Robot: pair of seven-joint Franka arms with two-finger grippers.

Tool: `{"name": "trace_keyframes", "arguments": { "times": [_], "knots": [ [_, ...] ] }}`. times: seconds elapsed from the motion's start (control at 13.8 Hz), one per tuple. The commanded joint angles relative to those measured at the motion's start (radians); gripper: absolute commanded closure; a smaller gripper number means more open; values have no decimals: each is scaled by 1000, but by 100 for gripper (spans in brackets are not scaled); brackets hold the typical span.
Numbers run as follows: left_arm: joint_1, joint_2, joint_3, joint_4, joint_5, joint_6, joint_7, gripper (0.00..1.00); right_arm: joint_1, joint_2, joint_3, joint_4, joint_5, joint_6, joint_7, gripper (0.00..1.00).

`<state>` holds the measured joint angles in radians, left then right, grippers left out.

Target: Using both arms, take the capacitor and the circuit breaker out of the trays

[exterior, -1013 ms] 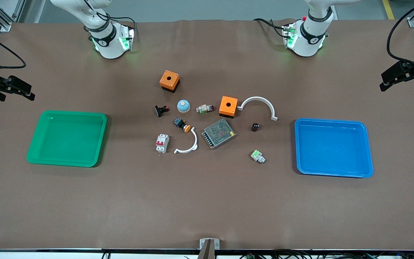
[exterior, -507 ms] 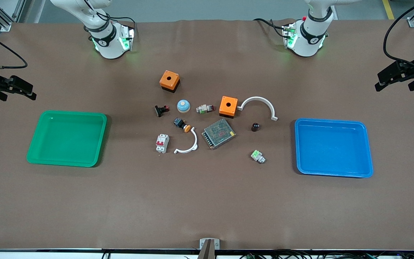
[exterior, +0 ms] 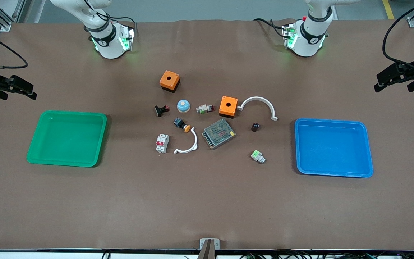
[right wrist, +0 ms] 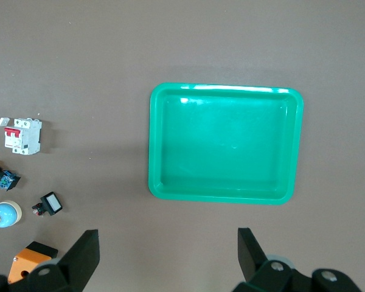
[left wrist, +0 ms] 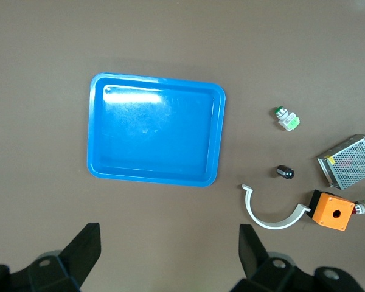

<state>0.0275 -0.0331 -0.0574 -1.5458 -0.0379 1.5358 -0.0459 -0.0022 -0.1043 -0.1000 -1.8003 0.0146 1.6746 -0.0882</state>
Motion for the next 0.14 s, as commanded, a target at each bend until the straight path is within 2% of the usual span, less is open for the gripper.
{"name": "trace_keyframes", "arguments": {
  "times": [0.0, 0.07],
  "knots": [
    [2, 2, 1, 12, -8, -6, -3, 0, 4, -37, 3, -33, -7, 7, -4, 0],
    [2, 2, 1, 12, -8, -8, -3, 0, 4, -35, 3, -33, -7, 10, -16, 0]
  ]
}}
